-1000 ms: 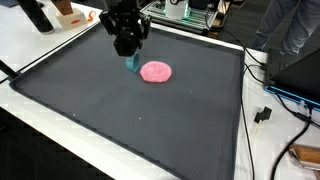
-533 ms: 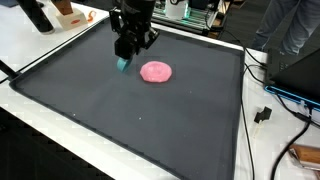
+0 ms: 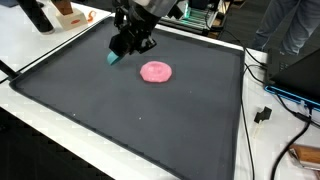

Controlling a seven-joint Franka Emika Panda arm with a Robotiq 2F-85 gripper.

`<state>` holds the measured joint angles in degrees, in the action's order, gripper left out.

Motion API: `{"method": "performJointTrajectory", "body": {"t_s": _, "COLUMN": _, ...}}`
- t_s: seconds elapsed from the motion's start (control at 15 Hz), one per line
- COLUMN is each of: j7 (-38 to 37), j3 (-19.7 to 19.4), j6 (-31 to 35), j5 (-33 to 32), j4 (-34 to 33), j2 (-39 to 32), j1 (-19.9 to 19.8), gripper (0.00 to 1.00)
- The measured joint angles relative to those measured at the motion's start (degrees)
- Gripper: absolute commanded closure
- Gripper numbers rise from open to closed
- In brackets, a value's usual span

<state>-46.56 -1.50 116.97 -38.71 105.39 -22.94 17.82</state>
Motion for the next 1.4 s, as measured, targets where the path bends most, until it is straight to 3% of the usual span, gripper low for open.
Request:
{"method": "performJointTrajectory", "body": {"t_s": 0.27, "j7": -5.55, "j3": 0.48, "j6": -6.92, "j5": -2.04, "j4": -0.64, "j2": -1.65, "j1": 0.87, "gripper": 0.75}}
{"method": "performJointTrajectory", "body": {"t_s": 0.6, "j7": -6.27, "j3": 1.96, "j6": -14.28, "j5": -2.03, "j4": -2.13, "j2": -3.68, "j1": 0.9, "gripper": 0.75}}
{"method": "performJointTrajectory", "body": {"t_s": 1.4, "j7": -9.84, "j3": 2.55, "j6": -16.44, "j5": -2.54, "j4": -4.05, "j2": -7.09, "j1": 0.98, "gripper": 0.75}}
